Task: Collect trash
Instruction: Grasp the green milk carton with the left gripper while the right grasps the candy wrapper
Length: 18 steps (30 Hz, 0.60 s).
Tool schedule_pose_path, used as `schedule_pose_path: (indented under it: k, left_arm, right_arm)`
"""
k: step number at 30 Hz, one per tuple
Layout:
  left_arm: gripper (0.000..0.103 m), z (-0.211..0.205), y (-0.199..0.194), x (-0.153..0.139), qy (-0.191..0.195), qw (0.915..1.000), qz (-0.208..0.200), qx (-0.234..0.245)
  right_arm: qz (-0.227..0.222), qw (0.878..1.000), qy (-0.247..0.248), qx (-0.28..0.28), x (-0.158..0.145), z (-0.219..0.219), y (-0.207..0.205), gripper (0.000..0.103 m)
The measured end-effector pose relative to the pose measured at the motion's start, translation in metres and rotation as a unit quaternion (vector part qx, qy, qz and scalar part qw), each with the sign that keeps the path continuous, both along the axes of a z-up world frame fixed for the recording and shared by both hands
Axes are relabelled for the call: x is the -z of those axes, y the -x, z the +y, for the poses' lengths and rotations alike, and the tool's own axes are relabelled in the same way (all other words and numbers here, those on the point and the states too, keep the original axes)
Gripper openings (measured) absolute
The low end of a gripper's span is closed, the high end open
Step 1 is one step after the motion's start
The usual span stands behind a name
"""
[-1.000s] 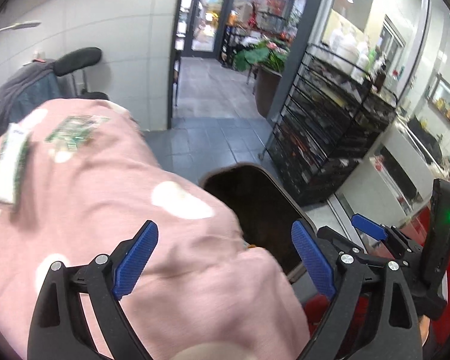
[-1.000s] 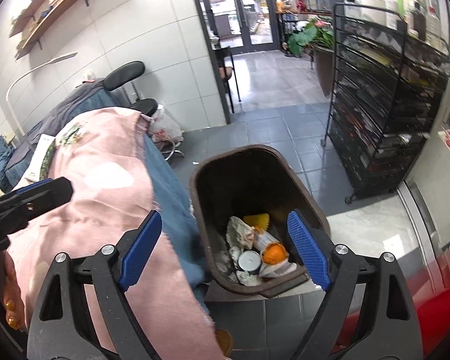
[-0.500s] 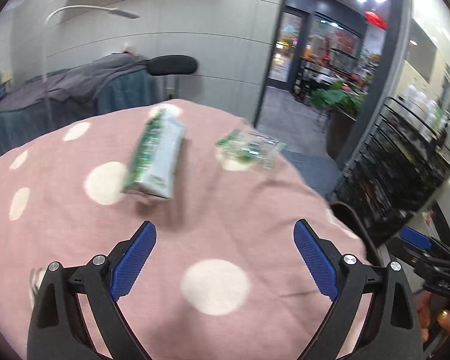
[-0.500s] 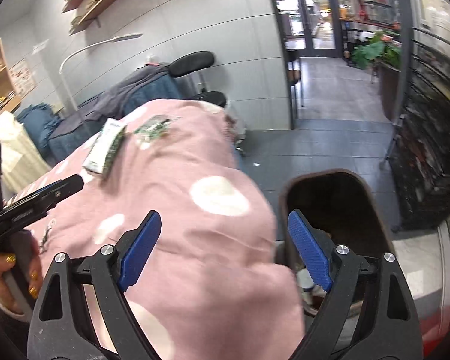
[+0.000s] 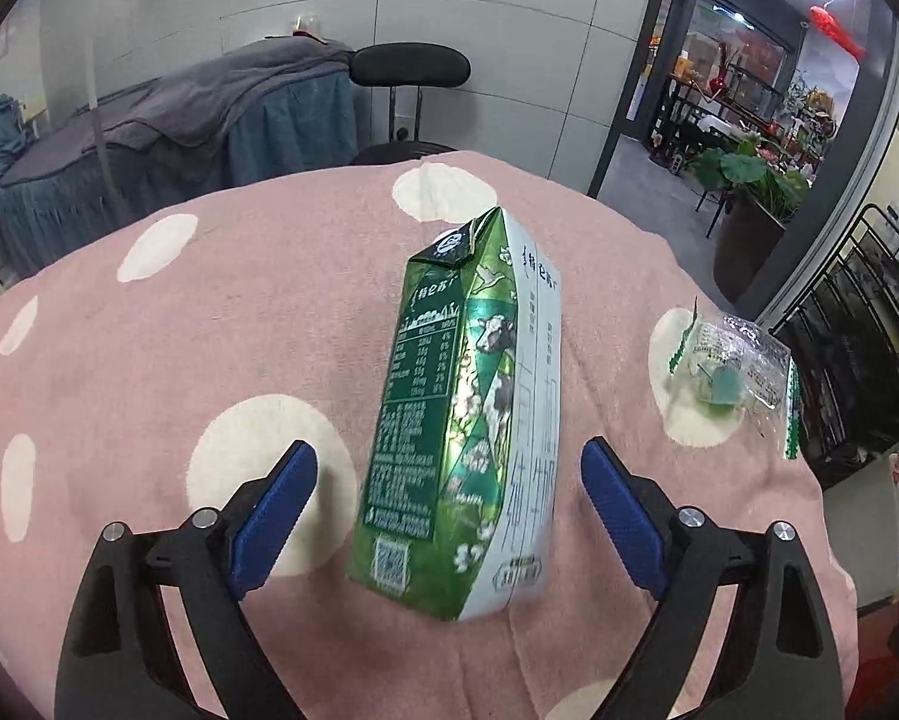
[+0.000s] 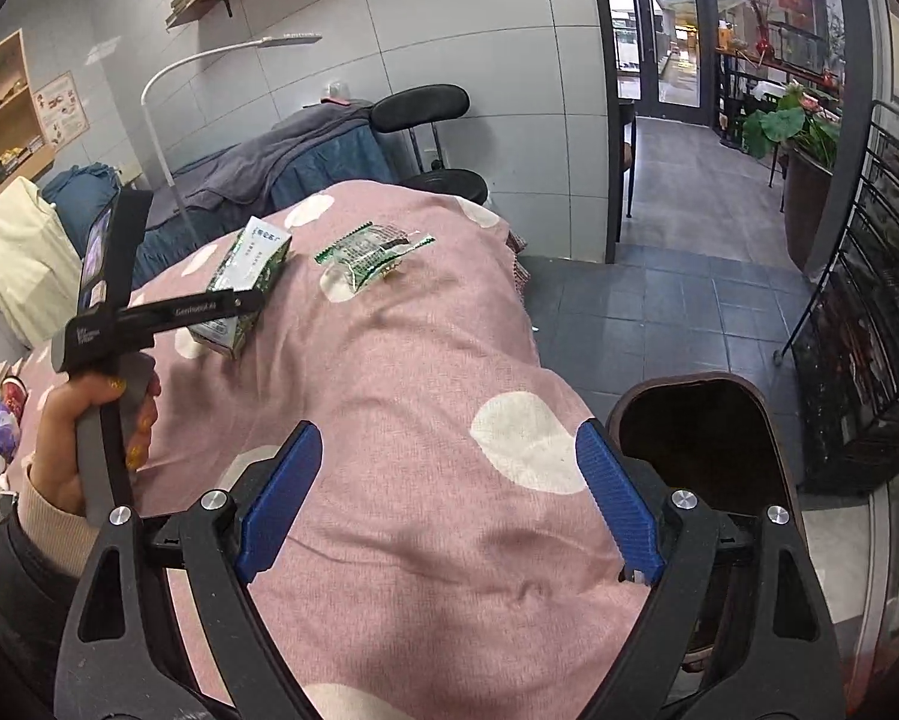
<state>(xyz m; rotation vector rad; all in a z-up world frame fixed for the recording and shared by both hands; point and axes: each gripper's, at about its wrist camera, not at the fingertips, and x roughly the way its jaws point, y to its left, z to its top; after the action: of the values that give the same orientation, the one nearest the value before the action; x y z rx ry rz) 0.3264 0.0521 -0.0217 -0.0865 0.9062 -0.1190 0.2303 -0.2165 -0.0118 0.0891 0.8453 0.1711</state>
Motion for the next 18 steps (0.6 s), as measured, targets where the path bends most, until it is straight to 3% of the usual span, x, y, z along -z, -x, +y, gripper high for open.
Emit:
schedule_pose_path:
  k: [2,3,6,10,15,18]
  left_arm:
    - [0.061,-0.004,-0.003,0.006,-0.001,0.9999,0.006,0.01]
    - [0.059,-0.005,-0.002,0.008,-0.006,0.9999,0.006,0.014]
    - [0.058,-0.007,0.008,0.006,-0.017,0.9996,-0.009,0.022]
    - [0.057,0.001,0.02,-0.003,0.022,0.9994,-0.019,0.019]
    - [0.057,0.009,0.033,-0.02,0.03,0.9979,-0.057,0.0]
    - [0.057,0.008,0.032,-0.019,0.036,0.9978,-0.055,0.004]
  right_arm:
    - [0.006,1.0,0.009,0.0,0.003,0.003,-0.008,0.086]
    - [0.008,1.0,0.013,0.0,0.003,0.005,-0.013,0.086]
    - [0.015,1.0,0.01,-0.008,0.001,0.015,-0.035,0.086]
    - [0.042,0.999,-0.032,-0.011,0.008,0.026,-0.075,0.086]
    - [0.052,0.997,-0.057,-0.009,0.016,0.043,-0.121,0.086]
    - [0.07,0.994,-0.084,-0.004,0.026,0.051,-0.147,0.086]
